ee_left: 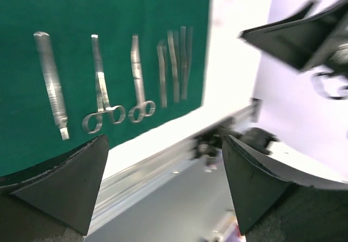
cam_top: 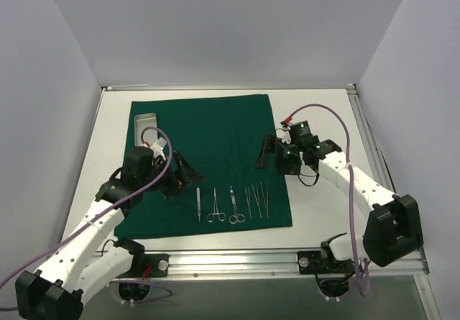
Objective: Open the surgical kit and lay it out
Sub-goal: Reset both arms
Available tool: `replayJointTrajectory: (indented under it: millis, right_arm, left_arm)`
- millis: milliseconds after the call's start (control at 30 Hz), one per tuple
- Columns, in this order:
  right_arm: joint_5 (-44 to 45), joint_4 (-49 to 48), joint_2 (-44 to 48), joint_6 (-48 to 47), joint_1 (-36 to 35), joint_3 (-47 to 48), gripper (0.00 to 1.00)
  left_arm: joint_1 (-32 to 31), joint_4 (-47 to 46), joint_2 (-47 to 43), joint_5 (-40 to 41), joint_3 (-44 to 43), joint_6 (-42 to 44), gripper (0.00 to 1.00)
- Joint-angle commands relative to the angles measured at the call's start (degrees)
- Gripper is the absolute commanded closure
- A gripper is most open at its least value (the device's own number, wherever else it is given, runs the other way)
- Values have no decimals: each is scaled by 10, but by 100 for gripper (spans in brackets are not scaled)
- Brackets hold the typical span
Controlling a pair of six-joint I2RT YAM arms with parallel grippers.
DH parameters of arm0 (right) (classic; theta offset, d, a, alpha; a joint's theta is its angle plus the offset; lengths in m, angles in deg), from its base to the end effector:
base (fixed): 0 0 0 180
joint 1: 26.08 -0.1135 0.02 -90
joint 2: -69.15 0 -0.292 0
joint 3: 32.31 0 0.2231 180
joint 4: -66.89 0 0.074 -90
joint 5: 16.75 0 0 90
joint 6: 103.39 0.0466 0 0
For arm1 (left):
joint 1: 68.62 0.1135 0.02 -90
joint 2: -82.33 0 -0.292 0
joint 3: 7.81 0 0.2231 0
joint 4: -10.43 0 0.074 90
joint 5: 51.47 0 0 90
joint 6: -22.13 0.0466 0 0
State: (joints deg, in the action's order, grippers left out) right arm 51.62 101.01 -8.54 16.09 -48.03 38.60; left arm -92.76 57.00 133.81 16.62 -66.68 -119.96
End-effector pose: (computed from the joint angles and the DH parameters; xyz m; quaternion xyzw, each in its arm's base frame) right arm 0.2421 0.1161 0.2956 -0.0191 0.8966 0.3308 0.2936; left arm 0.1300 -0.0773 0.2966 -0.1350 0.8802 -0.3951 0.2255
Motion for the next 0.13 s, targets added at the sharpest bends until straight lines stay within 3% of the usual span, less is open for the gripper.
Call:
replayJointTrajectory:
  millis: [0, 100]
  right_arm:
    - [-37, -80, 56, 29, -5, -48, 0]
    - [-82, -177, 91, 49, -5, -115, 0]
  left_arm:
    - [12, -177, -31, -102, 60, -98, 6]
    - [13, -278, -61, -110, 101, -152, 6]
